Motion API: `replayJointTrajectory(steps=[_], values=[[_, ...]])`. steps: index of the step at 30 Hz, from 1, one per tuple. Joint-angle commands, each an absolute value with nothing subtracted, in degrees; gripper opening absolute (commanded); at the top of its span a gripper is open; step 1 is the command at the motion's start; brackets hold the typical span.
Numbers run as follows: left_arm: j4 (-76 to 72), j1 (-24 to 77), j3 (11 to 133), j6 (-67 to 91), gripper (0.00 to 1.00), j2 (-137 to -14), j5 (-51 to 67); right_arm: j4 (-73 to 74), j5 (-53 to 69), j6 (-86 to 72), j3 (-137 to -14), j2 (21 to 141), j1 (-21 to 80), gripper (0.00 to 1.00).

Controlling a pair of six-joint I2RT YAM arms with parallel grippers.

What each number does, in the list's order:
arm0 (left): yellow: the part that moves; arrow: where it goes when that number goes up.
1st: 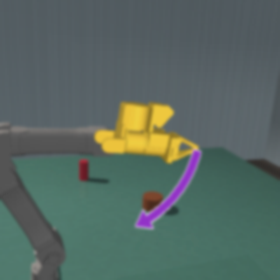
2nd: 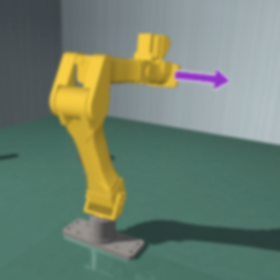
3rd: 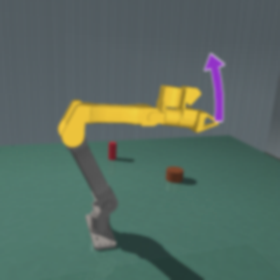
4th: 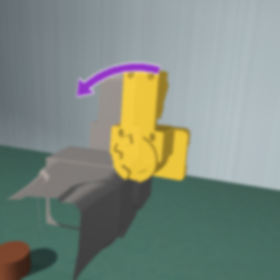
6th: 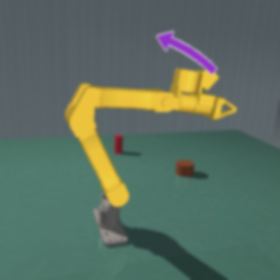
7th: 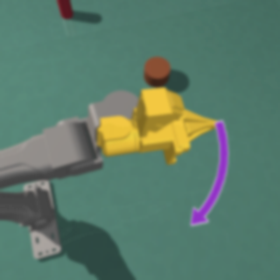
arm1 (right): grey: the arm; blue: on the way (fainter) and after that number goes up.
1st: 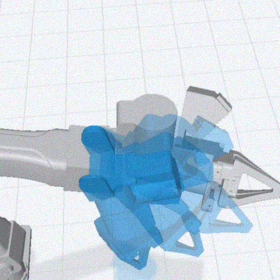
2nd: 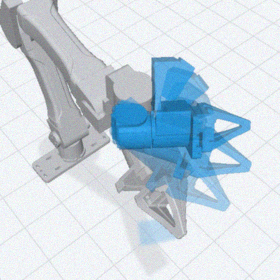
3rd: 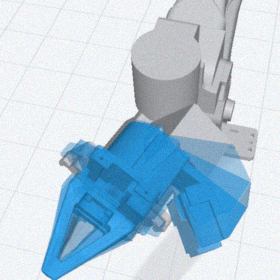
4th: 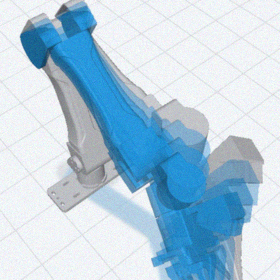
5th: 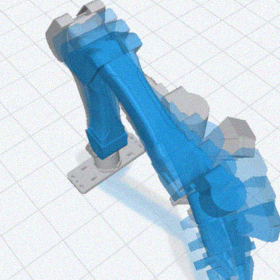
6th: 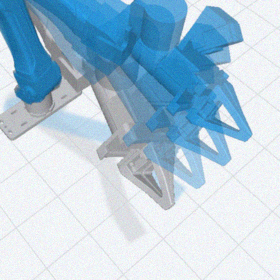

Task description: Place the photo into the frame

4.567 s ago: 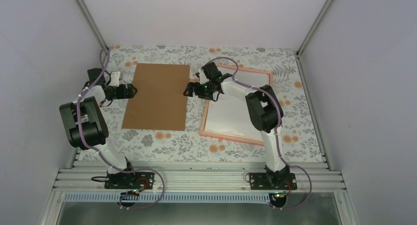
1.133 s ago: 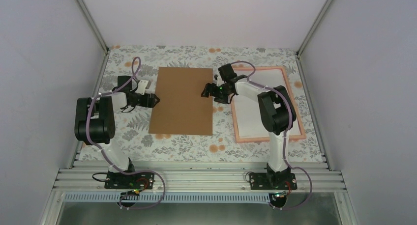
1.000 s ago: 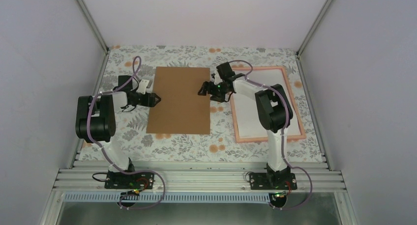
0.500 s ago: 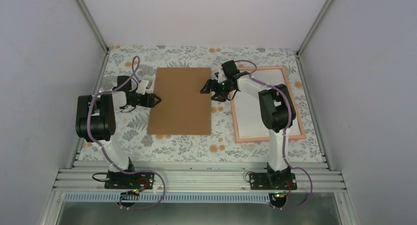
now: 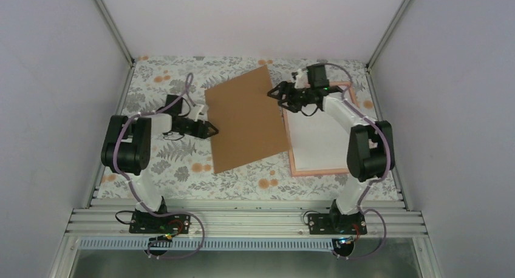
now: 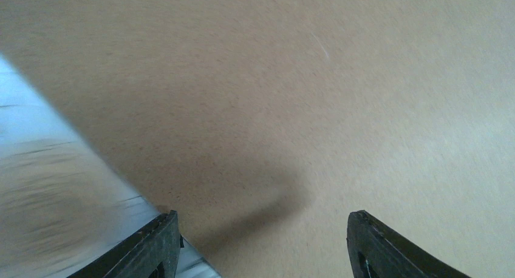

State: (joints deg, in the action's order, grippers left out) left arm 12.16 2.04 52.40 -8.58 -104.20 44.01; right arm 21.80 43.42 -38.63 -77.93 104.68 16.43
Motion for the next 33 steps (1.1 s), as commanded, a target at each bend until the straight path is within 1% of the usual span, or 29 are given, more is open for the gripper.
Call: replayJointTrajectory(steps=[1, 3, 5, 8, 11, 15, 17, 20, 21, 26, 33], values=[[9.91, 12.42, 55.32, -2.29, 0.69, -105.56, 58.14, 22.35, 50.92, -36.37, -72.92, 99.6, 13.22, 0.78], [9.66, 15.92, 58.59, -0.99, 0.69, -107.38, 57.58, 24.66, 48.75, -33.82, -70.71, 96.82, 9.62, 0.78], [8.27, 16.56, 59.15, 0.93, 0.69, -108.62, 55.77, 27.74, 42.71, -30.37, -69.77, 95.83, 6.28, 0.8], [7.25, 14.94, 58.57, 1.64, 0.7, -109.94, 51.82, 29.05, 36.7, -26.9, -67.94, 93.55, 1.96, 0.83], [6.71, 12.52, 57.65, 1.32, 0.71, -109.46, 49.97, 29.81, 32.95, -22.71, -67.17, 94.03, -0.06, 0.88], [5.38, 11.24, 54.75, 1.16, 0.72, -106.1, 49.41, 32.67, 34.7, -12.24, -68.67, 94.91, -1.7, 0.88], [4.14, 11.23, 52.39, 1.08, 0.72, -104.57, 49.79, 34.81, 36.87, -5.52, -69.13, 97.57, -1.75, 0.88], [4.39, 11.17, 51.69, 0.62, 0.72, -104.98, 49.54, 37.11, 41.46, 0.37, -68.49, 100.28, -1.76, 0.82], [4.59, 11.2, 51.99, 0.58, 0.72, -105.52, 49.49, 37.3, 42.23, 1.31, -68.19, 101.71, -1.68, 0.8], [4.28, 11.16, 52.16, 1.04, 0.72, -108.19, 50.12, 39.05, 47.08, 5.27, -70.42, 106.67, -1.63, 0.78], [3.89, 11.23, 52.6, 1.55, 0.71, -111.54, 50.3, 38.46, 50.12, 4.65, -71.53, 111.83, -0.9, 0.7]])
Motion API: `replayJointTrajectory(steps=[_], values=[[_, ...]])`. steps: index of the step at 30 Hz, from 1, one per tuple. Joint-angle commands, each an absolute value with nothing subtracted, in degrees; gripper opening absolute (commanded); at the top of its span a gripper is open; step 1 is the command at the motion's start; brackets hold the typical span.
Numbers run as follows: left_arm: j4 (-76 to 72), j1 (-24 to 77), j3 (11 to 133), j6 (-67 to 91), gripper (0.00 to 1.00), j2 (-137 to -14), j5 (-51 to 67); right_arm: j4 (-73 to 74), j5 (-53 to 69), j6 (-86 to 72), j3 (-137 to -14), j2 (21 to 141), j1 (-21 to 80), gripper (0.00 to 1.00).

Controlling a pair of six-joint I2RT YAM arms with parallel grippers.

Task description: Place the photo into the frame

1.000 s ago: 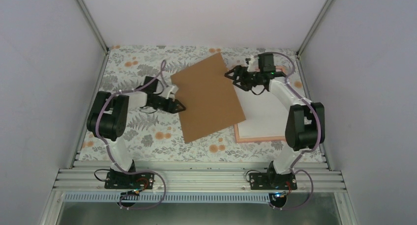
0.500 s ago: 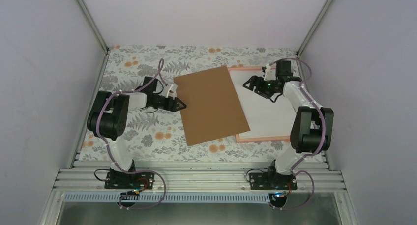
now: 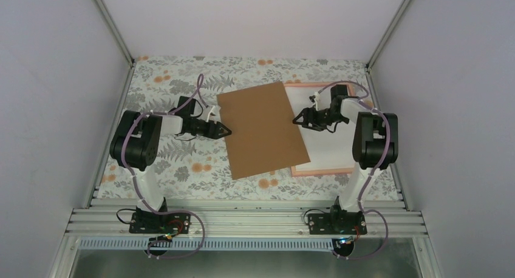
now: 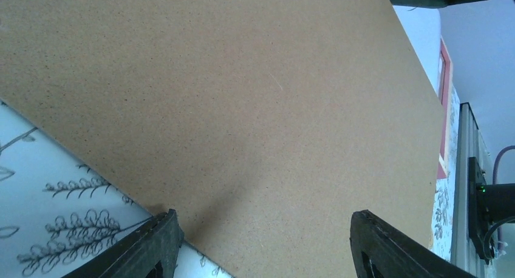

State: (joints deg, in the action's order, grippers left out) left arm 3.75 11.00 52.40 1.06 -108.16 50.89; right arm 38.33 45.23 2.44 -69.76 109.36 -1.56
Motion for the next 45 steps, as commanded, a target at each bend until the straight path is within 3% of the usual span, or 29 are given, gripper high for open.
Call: replayJointTrajectory(steps=[1, 9, 18, 26, 33, 35, 41, 45], values=[[3.85, 11.28, 52.77, 1.62, 0.71, -112.08, 50.36, 38.41, 50.95, 4.55, -71.46, 112.56, -0.84, 0.69], [4.03, 12.03, 53.6, 1.76, 0.7, -114.58, 50.28, 39.29, 54.06, 3.63, -72.93, 115.38, -0.35, 0.58], [4.04, 12.57, 54.92, 1.93, 0.7, -114.78, 50.0, 39.62, 63.6, 3.32, -75.39, 109.96, -0.35, 0.3], [4.29, 13.04, 55.63, 1.45, 0.7, -113.21, 49.98, 37.86, 66.37, -0.64, -75.49, 109.81, 3.68, 0.36], [7.19, 13.12, 56.63, -1.2, 0.71, -107.32, 47.44, 41.72, 59.73, -3.18, -85.64, 113.74, 4.61, 0.05], [8.7, 12.21, 56.6, -2.33, 0.72, -104.47, 46.46, 43.16, 59.73, -2.95, -89.61, 113.98, 4.57, 0.04], [14.09, 5.56, 60.23, -4.69, 0.86, -94.4, 44.81, 42.48, 58.23, -4.22, -98.12, 111.95, 4.6, 0.04], [16.18, -0.86, 64.09, -3.34, 1.0, -88.8, 44.51, 39.23, 54.35, -3.63, -102.99, 108.81, 5.02, 0.04]])
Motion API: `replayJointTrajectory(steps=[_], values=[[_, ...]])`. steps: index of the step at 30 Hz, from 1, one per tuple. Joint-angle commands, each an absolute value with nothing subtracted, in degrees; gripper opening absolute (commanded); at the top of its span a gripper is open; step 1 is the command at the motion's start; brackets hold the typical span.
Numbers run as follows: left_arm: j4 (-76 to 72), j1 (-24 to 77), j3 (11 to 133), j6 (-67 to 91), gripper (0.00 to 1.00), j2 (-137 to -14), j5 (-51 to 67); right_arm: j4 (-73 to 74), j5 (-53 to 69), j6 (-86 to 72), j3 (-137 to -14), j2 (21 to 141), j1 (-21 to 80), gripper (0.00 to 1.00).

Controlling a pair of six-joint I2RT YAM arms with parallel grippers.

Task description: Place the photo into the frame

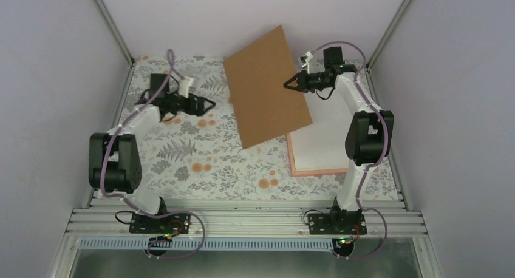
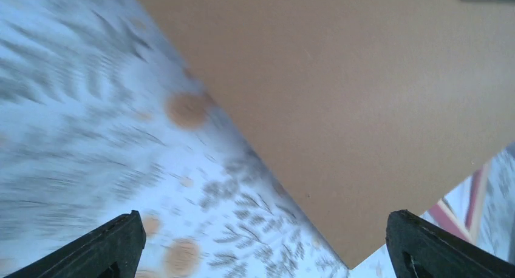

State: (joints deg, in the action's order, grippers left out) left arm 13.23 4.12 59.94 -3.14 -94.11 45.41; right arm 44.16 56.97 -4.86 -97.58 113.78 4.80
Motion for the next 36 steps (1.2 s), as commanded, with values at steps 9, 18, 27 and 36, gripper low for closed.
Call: replayJointTrajectory(steps=[9, 18, 27, 36], values=[[22.05, -10.73, 74.83, -0.24, 1.0, -80.43, 39.14, 30.75, 30.59, 13.36, -109.13, 95.15, 12.65, 0.04], [25.46, -17.86, 86.92, -1.21, 1.0, -78.93, 37.98, 10.25, 16.25, 51.17, -86.7, 74.8, 19.98, 0.04], [40.76, -20.79, 104.31, -12.2, 1.0, -88.22, 52.14, -18.4, 23.21, 89.99, -49.04, 52.06, 20.04, 0.04], [55.91, -9.47, 109.55, -21.04, 0.99, -97.44, 62.14, -23.3, 33.82, 104.81, -28.76, 36.75, 20.04, 0.04]])
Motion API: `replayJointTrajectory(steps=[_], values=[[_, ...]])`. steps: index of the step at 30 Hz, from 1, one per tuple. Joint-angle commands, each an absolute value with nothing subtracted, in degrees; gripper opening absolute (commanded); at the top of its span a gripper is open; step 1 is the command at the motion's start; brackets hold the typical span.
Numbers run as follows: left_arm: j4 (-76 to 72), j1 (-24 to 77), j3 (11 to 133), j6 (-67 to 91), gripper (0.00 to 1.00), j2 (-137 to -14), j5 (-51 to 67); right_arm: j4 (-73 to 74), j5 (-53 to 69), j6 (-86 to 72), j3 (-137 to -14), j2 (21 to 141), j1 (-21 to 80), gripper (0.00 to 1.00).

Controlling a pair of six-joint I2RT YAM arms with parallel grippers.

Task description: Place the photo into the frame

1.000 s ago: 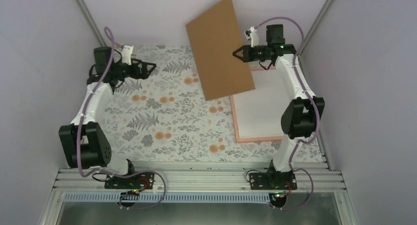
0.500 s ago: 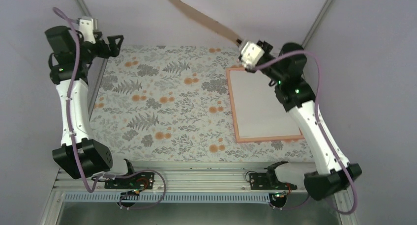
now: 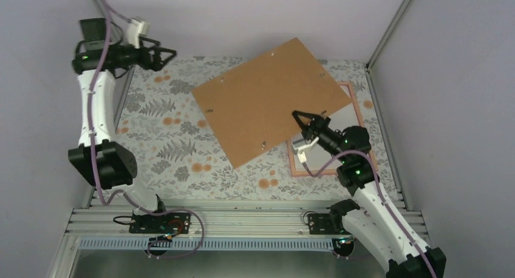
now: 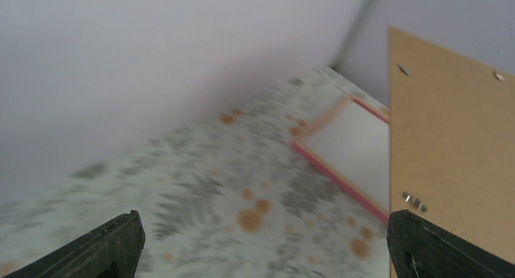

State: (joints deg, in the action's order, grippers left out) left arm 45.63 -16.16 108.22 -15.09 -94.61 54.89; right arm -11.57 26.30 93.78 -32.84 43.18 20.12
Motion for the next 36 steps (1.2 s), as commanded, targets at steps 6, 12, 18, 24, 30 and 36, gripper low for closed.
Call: replayJointTrajectory(steps=[6, 12, 18, 24, 30, 36], values=[[71.77, -0.09, 116.99, -30.81, 0.91, -106.85, 68.29, -18.24, 39.72, 109.18, -23.86, 29.5, 20.04, 0.04], [77.7, 6.41, 116.21, -36.69, 0.86, -110.4, 68.66, -14.61, 41.51, 110.54, -22.69, 26.66, 20.05, 0.04], [77.7, 9.7, 110.47, -38.79, 0.85, -110.18, 72.78, -11.18, 40.98, 111.53, -22.77, 25.75, 20.04, 0.04], [77.7, 10.55, 107.34, -40.29, 0.83, -109.92, 76.55, -8.78, 41.46, 112.06, -22.24, 24.48, 20.04, 0.04], [77.7, 9.46, 106.43, -40.49, 0.84, -110.41, 78.19, -6.62, 40.72, 111.71, -22.58, 23.9, 20.04, 0.04], [77.69, 8.51, 106.14, -40.54, 0.86, -110.53, 80.78, -5.68, 41.12, 111.92, -22.7, 23.29, 20.04, 0.04]])
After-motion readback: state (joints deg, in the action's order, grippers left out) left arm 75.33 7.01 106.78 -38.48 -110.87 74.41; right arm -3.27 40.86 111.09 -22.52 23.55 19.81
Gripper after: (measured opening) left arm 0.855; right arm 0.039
